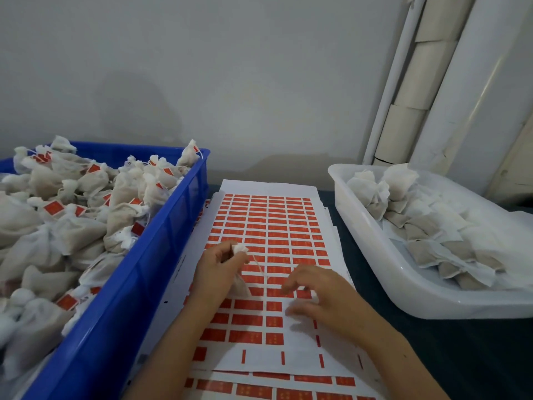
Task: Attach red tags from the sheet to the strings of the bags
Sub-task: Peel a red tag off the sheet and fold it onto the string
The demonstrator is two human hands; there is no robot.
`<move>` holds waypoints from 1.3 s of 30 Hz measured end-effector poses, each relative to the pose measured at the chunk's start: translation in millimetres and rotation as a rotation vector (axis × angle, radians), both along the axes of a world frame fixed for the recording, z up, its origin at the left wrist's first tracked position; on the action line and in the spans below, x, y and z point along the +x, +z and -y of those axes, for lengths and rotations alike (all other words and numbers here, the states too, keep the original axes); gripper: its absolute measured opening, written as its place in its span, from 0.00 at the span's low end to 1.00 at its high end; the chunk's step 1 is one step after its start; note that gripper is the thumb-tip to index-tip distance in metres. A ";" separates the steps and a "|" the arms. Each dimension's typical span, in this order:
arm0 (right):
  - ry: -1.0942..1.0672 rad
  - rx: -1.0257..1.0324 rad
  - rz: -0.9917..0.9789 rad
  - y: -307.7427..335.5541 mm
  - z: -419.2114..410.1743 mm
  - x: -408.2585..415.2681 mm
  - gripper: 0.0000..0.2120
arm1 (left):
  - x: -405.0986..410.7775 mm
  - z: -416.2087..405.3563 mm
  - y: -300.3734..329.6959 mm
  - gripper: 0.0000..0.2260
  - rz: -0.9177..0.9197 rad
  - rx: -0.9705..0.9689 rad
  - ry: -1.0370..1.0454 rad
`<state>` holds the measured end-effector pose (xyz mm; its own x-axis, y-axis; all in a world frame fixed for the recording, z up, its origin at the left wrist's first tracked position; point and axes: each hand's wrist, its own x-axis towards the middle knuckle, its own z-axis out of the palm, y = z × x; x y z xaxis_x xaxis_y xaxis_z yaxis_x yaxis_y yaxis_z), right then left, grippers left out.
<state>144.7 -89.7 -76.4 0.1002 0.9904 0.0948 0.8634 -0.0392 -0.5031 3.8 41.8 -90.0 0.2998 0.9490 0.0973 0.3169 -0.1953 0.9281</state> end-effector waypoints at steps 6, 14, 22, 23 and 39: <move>0.207 -0.056 0.159 -1.8 4.0 -20.3 0.12 | -14.0 -3.9 4.5 0.06 -0.098 -0.129 0.029; 0.256 -0.047 0.476 -8.5 11.3 -32.5 0.18 | -33.5 0.9 -12.2 0.07 -0.087 -0.141 0.049; 0.239 0.049 0.580 -7.1 21.3 -40.7 0.20 | -30.0 -2.2 -27.4 0.07 -0.074 -0.103 0.078; 0.247 0.003 0.563 -3.7 20.9 -41.2 0.19 | -30.2 -1.8 -28.1 0.07 -0.070 -0.101 0.079; 0.297 -0.003 0.679 -2.8 19.9 -42.8 0.20 | -32.0 -2.0 -30.3 0.07 -0.004 -0.110 0.039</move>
